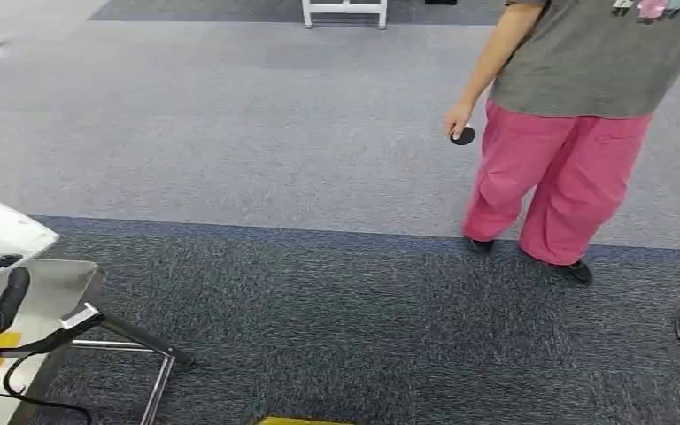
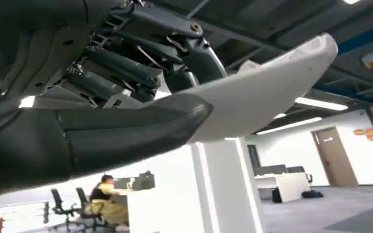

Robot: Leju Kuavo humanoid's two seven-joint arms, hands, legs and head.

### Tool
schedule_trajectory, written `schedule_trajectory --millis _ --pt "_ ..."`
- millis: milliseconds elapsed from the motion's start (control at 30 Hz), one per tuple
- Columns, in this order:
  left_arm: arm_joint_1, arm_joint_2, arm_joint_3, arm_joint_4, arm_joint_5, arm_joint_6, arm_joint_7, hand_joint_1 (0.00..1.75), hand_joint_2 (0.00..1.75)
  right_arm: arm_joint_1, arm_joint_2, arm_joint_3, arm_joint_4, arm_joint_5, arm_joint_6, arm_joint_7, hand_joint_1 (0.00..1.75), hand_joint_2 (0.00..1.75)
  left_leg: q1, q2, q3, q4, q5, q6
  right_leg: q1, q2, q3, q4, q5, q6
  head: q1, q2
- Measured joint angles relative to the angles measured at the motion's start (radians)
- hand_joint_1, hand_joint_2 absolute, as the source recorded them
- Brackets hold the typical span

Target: Take the parts from the cabinet and place them on the table.

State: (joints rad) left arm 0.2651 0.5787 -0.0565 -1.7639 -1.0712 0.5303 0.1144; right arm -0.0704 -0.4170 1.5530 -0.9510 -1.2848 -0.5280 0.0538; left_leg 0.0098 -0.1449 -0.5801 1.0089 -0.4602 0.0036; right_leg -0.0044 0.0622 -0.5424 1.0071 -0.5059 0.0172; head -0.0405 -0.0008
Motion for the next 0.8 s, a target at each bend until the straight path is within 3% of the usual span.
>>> schedule_trajectory --millis 33,67,100,133,200,233,267,300,333,367,400,433,533,567,600,633,700,733,767,800 --pt "0.003 0.002 0.002 0.000 0.000 0.000 0.000 1.75 1.75 0.000 0.001 0.000 0.000 0.002 0.001 0.000 0.00 0.00 0.000 -0.009 -0.003 0.002 -0.003 -0.005 -0.005 -0.015 0.004 -0.010 0.004 -0.007 0.001 0.000" --pt "0.008 0.002 0.003 0.000 0.000 0.000 0.000 1.75 1.75 -0.001 0.001 0.000 0.000 0.003 0.003 0.000 0.00 0.00 -0.004 0.051 -0.008 0.019 -0.017 -0.007 -0.006 -0.030 0.009 -0.015 0.007 -0.013 -0.002 0.000" --pt "0.005 0.005 0.008 0.000 0.000 0.000 0.000 1.75 1.75 0.000 0.001 0.000 0.000 0.004 0.003 0.000 0.00 0.00 -0.006 0.094 -0.026 0.058 -0.044 -0.011 -0.004 -0.041 0.011 -0.016 0.005 -0.020 -0.006 0.000" --pt "0.002 0.005 0.011 0.000 0.000 0.000 0.000 1.75 1.75 0.002 0.001 0.000 0.000 0.006 0.006 0.000 0.00 0.00 -0.005 0.118 -0.063 0.134 -0.085 -0.016 -0.002 -0.058 0.012 -0.016 0.002 -0.024 -0.006 0.000" --pt "0.005 0.005 0.011 0.000 0.000 -0.002 0.000 1.75 1.75 0.004 0.001 0.000 0.000 0.011 0.010 0.000 0.00 0.00 0.000 0.131 -0.133 0.274 -0.138 -0.023 0.001 -0.087 0.014 -0.016 -0.002 -0.028 -0.006 0.000" --pt "0.007 0.005 0.011 0.000 0.000 -0.004 0.000 1.75 1.75 0.005 0.001 0.000 0.000 0.013 0.012 0.000 0.00 0.00 0.002 0.132 -0.147 0.297 -0.133 -0.025 0.002 -0.103 0.016 -0.016 -0.005 -0.028 -0.006 0.000" --pt "0.008 0.005 0.011 0.000 0.000 -0.004 0.000 1.75 1.75 0.005 0.001 0.000 0.000 0.013 0.013 0.000 0.00 0.00 0.003 0.133 -0.137 0.276 -0.108 -0.026 0.002 -0.116 0.018 -0.016 -0.008 -0.026 -0.006 0.000" --pt "0.009 0.005 0.012 0.000 0.000 -0.004 0.000 1.75 1.75 0.004 0.001 0.000 0.000 0.013 0.013 0.000 0.00 0.00 0.003 0.138 -0.109 0.220 -0.069 -0.025 0.002 -0.130 0.023 -0.016 -0.012 -0.025 -0.006 0.000" --pt "0.009 0.006 0.014 0.000 0.000 -0.004 0.000 1.75 1.75 0.003 0.001 0.000 0.000 0.014 0.015 0.000 0.00 0.00 0.003 0.154 -0.060 0.128 -0.019 -0.023 0.002 -0.143 0.030 -0.016 -0.017 -0.021 -0.006 0.000" --pt "0.008 0.009 0.015 0.000 0.000 -0.004 0.000 1.75 1.75 0.003 0.001 0.000 0.000 0.014 0.016 0.000 0.00 0.00 0.001 0.192 -0.015 0.047 0.015 -0.020 0.003 -0.154 0.038 -0.016 -0.022 -0.017 -0.006 0.000" --pt "0.007 0.010 0.015 0.000 0.000 -0.005 0.000 1.75 1.75 0.004 0.001 0.000 0.000 0.014 0.016 0.000 0.00 0.00 -0.017 0.243 -0.001 0.021 -0.007 -0.018 0.011 -0.167 0.042 -0.015 -0.027 -0.011 -0.006 0.000" --pt "0.004 0.011 0.015 0.000 -0.001 -0.006 0.000 1.75 1.75 0.003 0.001 0.000 0.000 0.015 0.018 0.000 0.00 0.00 -0.015 0.234 -0.001 0.012 -0.007 -0.005 0.013 -0.174 0.036 -0.012 -0.032 -0.005 -0.008 0.000" --pt "0.011 0.012 0.016 0.000 -0.003 -0.008 0.000 1.75 1.75 -0.001 0.002 -0.002 0.000 0.018 0.021 0.001 0.00 0.00 -0.018 0.193 -0.005 0.006 -0.005 0.012 0.013 -0.218 0.055 -0.018 -0.040 0.008 -0.004 0.000" --pt "0.012 0.014 0.018 0.000 -0.003 -0.007 0.000 1.75 1.75 -0.002 0.002 -0.003 0.000 0.019 0.022 0.003 0.00 0.00 -0.012 0.183 -0.001 0.001 -0.001 0.019 0.008 -0.172 0.048 -0.008 -0.052 0.018 -0.002 0.000" --pt "0.007 0.017 0.019 -0.001 -0.005 -0.007 0.000 1.75 1.75 -0.002 0.002 -0.004 0.000 0.019 0.023 0.003 0.00 0.00 -0.011 0.171 -0.001 0.001 -0.001 0.025 0.003 -0.112 0.032 0.029 -0.074 0.019 0.001 0.000" --pt "0.003 0.017 0.018 -0.001 -0.006 -0.007 0.000 1.75 1.75 0.000 0.003 -0.005 0.000 0.019 0.023 0.000 0.00 0.00 -0.011 0.159 -0.002 0.001 -0.001 0.032 0.002 -0.082 -0.007 0.105 -0.113 0.020 0.003 0.000" --pt "0.005 0.016 0.017 0.000 -0.006 -0.007 0.000 1.75 1.75 0.004 0.003 -0.005 0.000 0.019 0.024 -0.001 0.00 0.00 -0.011 0.133 -0.002 0.001 -0.002 0.035 0.002 -0.065 -0.097 0.272 -0.175 0.022 0.004 0.000" --pt "0.006 0.016 0.016 0.000 -0.008 -0.008 0.000 1.75 1.75 0.006 0.003 -0.004 0.001 0.019 0.026 0.001 0.00 0.00 -0.012 0.117 -0.001 0.001 -0.002 0.035 0.002 -0.064 -0.129 0.319 -0.177 0.023 0.003 0.000" --pt "0.006 0.016 0.015 -0.001 -0.009 -0.008 0.000 1.75 1.75 0.007 0.003 -0.004 0.001 0.020 0.027 0.003 0.00 0.00 -0.012 0.101 0.000 0.001 -0.002 0.035 0.002 -0.063 -0.134 0.307 -0.151 0.022 0.004 0.000" --pt "0.006 0.016 0.015 0.000 -0.008 -0.008 0.000 1.75 1.75 0.007 0.003 -0.005 0.001 0.021 0.027 0.003 0.00 0.00 -0.012 0.086 0.002 0.002 -0.003 0.035 0.001 -0.061 -0.118 0.255 -0.106 0.019 0.005 0.000"
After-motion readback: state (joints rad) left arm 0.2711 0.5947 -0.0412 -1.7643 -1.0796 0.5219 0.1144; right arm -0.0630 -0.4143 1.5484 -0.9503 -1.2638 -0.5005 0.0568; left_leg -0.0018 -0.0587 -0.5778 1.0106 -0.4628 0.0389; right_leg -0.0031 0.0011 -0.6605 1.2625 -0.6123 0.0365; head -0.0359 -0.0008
